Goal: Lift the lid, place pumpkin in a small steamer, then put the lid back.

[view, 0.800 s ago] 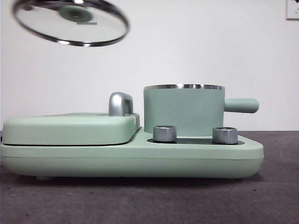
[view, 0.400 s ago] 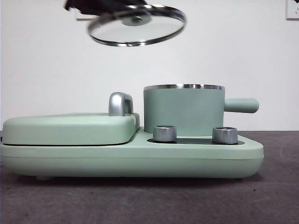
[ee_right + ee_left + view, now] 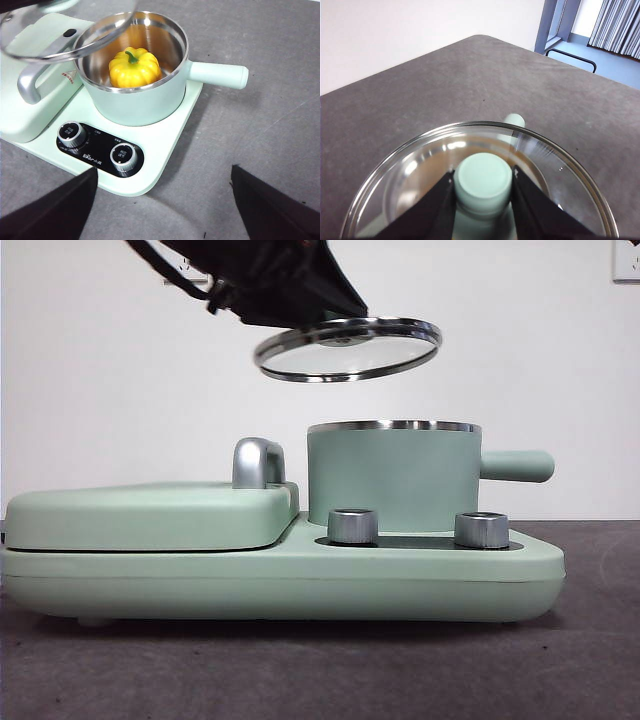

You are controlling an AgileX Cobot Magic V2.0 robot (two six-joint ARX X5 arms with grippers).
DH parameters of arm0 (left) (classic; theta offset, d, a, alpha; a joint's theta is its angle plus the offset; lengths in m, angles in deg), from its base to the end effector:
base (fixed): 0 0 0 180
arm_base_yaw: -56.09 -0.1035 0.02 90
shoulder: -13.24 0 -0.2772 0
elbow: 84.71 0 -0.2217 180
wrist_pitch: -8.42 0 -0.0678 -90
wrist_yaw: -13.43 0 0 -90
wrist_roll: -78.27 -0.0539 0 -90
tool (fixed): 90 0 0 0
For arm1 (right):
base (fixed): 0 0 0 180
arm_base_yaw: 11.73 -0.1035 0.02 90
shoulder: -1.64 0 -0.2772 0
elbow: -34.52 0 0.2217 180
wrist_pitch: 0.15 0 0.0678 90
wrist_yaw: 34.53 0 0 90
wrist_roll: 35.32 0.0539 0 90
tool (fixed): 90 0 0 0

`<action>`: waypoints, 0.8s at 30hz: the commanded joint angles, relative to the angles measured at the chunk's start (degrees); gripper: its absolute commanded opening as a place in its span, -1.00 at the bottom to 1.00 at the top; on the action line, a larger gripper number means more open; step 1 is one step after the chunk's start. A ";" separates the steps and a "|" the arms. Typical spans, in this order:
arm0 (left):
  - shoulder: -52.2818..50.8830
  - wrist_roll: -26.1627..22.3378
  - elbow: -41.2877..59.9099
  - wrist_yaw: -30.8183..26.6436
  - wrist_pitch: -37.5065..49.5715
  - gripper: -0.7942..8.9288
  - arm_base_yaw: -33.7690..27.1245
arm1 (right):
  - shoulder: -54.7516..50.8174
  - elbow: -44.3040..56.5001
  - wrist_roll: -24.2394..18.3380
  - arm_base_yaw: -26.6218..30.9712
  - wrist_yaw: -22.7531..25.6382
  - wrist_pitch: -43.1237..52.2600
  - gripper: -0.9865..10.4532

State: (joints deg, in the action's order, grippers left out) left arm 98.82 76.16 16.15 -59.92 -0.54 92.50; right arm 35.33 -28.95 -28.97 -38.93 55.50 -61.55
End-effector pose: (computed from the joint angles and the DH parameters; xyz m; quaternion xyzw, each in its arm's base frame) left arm 0.2597 -0.2107 0.3233 0.0393 0.1238 -0.4450 0.8861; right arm 0.0760 0.0390 0.3036 -0.0122 0.2769 0.2110 0.9374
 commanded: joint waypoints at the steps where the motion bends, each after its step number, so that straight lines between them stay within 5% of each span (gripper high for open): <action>1: 3.58 -0.28 -4.31 0.07 2.29 -0.82 0.48 | 0.26 -0.28 0.79 -0.31 0.11 0.20 -0.11; 11: 12.13 -6.56 -10.75 0.07 2.49 -0.82 2.05 | 0.26 -0.28 0.79 -0.31 0.74 0.04 -0.11; 24: 14.64 -6.56 -11.41 -0.11 4.70 -0.82 2.23 | 0.28 -0.28 0.74 -0.31 2.01 -1.49 -0.11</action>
State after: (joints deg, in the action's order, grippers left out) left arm 112.74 70.11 6.86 -60.12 2.59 94.27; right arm 35.33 -28.95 -28.87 -38.93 57.25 -63.34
